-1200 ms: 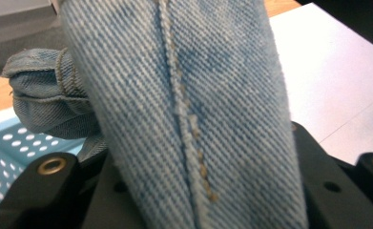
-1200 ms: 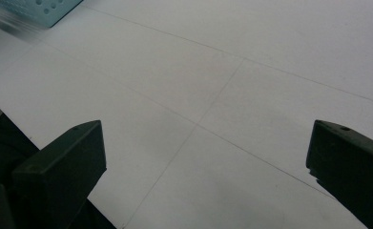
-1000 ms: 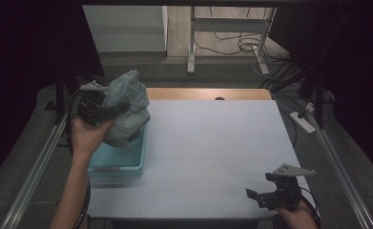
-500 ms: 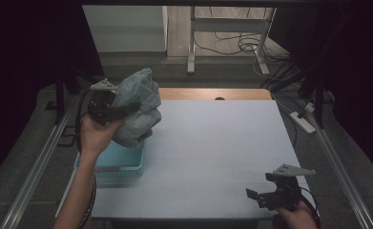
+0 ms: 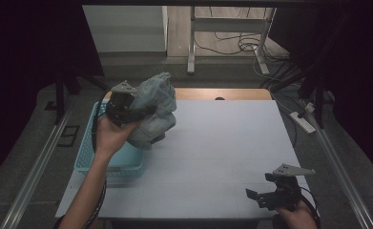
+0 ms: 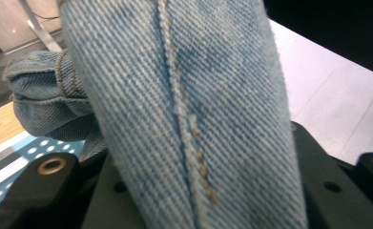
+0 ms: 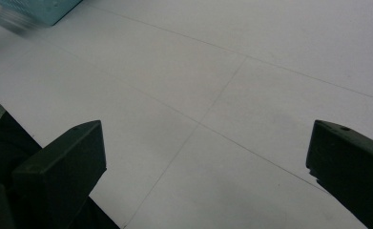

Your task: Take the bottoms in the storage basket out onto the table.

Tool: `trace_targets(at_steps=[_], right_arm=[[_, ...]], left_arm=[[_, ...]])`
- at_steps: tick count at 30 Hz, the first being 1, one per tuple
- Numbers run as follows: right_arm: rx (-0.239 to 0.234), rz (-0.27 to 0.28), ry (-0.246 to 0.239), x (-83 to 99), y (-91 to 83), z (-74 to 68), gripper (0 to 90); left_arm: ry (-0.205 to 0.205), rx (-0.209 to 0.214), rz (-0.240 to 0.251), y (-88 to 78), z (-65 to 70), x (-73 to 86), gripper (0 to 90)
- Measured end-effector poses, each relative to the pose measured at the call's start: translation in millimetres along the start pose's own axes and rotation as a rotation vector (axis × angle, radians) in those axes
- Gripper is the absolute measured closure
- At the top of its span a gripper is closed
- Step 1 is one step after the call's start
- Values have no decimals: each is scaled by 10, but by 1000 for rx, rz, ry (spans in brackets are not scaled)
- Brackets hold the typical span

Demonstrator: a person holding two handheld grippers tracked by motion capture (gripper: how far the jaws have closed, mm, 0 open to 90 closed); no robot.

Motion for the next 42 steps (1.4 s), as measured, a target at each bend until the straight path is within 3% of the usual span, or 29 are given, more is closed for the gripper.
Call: trace_targets(at_steps=[7,18,42], right_arm=[[-3,-4,-11,4,3,-11,0],[-5,-4,-9,6,-1,-9,0],[-5,-6,-8,9,2,-7,0]], left_arm=[[24,49,-8,196,148,-42,667],[58,92,-34,430,316,-45,666],[73,186,-57,913,603,57,663]])
Point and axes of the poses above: each handheld gripper's, and its own axes: y roughly forward along the jaws, x roughly out of its underside, z roughly to its right, the point moved 10 cm from there along y, roughly forward along the jaws, and after that the axes turned 3 degrees about x, right-handed, at the moved point
